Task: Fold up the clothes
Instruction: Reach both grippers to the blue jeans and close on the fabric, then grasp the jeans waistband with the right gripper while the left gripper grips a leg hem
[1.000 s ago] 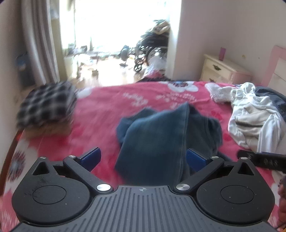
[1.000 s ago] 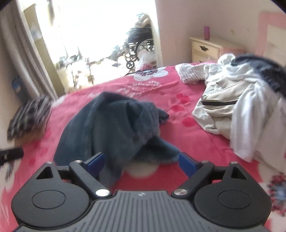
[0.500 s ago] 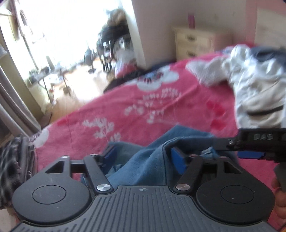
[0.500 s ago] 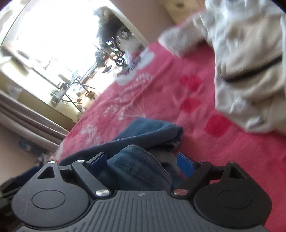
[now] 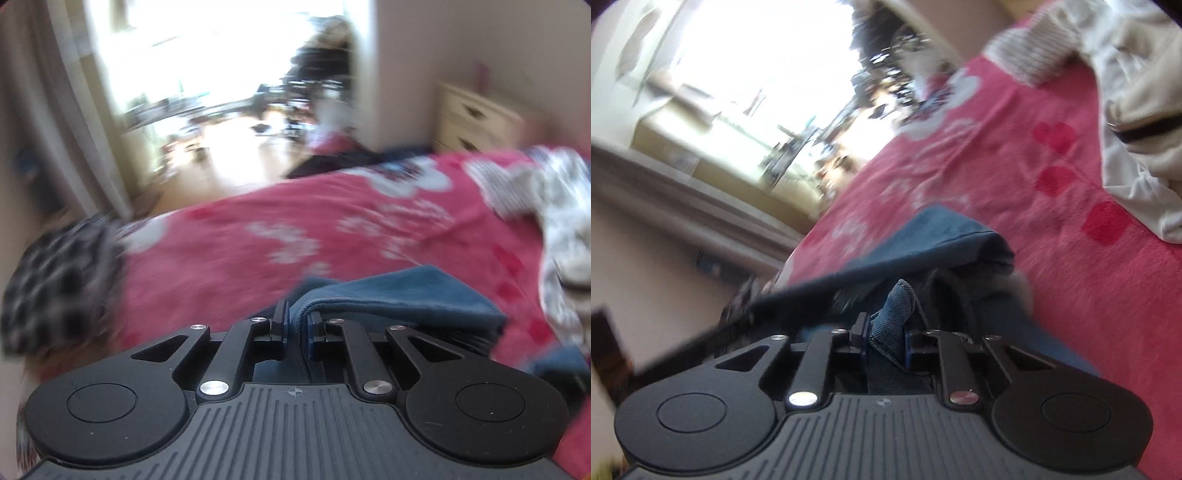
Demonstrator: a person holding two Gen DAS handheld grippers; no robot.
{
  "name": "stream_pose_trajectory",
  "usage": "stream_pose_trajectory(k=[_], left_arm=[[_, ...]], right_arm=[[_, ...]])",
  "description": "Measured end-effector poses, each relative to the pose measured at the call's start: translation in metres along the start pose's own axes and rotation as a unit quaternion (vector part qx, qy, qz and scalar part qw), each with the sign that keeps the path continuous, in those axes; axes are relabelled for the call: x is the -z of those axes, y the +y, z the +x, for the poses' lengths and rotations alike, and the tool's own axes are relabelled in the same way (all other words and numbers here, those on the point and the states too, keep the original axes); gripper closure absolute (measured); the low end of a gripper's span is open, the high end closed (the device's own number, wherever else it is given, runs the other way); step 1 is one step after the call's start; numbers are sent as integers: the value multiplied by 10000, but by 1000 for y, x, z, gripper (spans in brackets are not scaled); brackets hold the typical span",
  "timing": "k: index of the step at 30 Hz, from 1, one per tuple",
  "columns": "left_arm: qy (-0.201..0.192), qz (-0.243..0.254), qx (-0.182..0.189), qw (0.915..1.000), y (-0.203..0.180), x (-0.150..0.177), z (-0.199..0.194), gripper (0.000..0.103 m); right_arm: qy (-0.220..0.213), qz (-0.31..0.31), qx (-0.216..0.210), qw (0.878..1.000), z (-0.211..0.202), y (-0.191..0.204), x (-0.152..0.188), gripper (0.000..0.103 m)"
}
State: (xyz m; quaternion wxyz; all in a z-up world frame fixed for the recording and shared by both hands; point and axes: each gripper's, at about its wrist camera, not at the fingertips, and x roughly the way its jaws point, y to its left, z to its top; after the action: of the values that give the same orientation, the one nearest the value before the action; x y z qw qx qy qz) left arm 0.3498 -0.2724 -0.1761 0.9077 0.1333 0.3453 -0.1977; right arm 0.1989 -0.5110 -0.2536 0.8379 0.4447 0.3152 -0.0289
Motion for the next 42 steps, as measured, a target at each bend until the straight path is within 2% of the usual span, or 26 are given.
stream_pose_trajectory(k=[3,6,8,10,13,17,18,22,24,25,26,27,28,29,31,33,36,38,39,40,42], left_arm=[[28,-606,-441,9972,49,13,-20,95],[201,-1132,-893,9893,97,39,-42,95],[379,-1323,-1154,9837,123,61,-54,94],[717,-1363,-1213,9806,142,85,-61,92],[1137,-1151,-1115,9805,155,116,-72,73],[1235,-1050,-778,9837,159,138,-104,38],[1232,-1072,-672,9843,160,141,-112,35],[1226,-1155,-107,9857,155,155,-135,32],[1222,-1194,202,9851,150,162,-144,31],[1220,-1213,356,9845,148,165,-149,31],[1177,-1143,472,9853,140,165,-148,31],[1131,-1068,587,9861,133,165,-147,31],[1085,-994,701,9866,125,164,-145,31],[1039,-919,815,9870,117,164,-144,31],[945,-768,1043,9871,101,164,-142,31],[792,-389,1179,9891,79,152,-135,30],[558,189,1374,9888,45,133,-124,27],[448,823,1487,9844,14,124,-114,17],[393,1142,1540,9807,-2,119,-110,16],[348,1483,1580,9756,-19,116,-104,16],[257,2161,1651,9620,-53,111,-93,7]], right_arm=[[143,-349,-119,9992,-24,21,31,85],[391,-460,-280,9978,-46,36,66,86],[600,-522,-351,9962,-58,47,88,86],[829,-629,-348,9940,-67,58,110,86],[1180,-745,-209,9900,-71,67,140,86],[1534,-821,5,9847,-66,69,169,86],[1580,-841,20,9839,-64,69,173,86],[1704,-1116,103,9790,-55,71,181,86],[1860,-1260,299,9740,-51,68,188,84],[1948,-1328,406,9710,-48,66,192,79],[2003,-1348,482,9692,-49,64,195,78],[2033,-1330,532,9686,-52,62,197,71],[2081,-1262,558,9683,-56,60,198,52],[2093,-1124,537,9699,-62,56,199,46],[2033,-793,451,9749,-77,47,202,45],[1938,-403,373,9795,-90,36,204,44],[1635,-66,507,9852,-98,26,207,42],[1374,52,548,9890,-95,20,209,37],[1272,86,551,9903,-90,17,209,34],[1192,117,564,9912,-84,15,210,33],[1120,140,606,9918,-68,11,211,30]])
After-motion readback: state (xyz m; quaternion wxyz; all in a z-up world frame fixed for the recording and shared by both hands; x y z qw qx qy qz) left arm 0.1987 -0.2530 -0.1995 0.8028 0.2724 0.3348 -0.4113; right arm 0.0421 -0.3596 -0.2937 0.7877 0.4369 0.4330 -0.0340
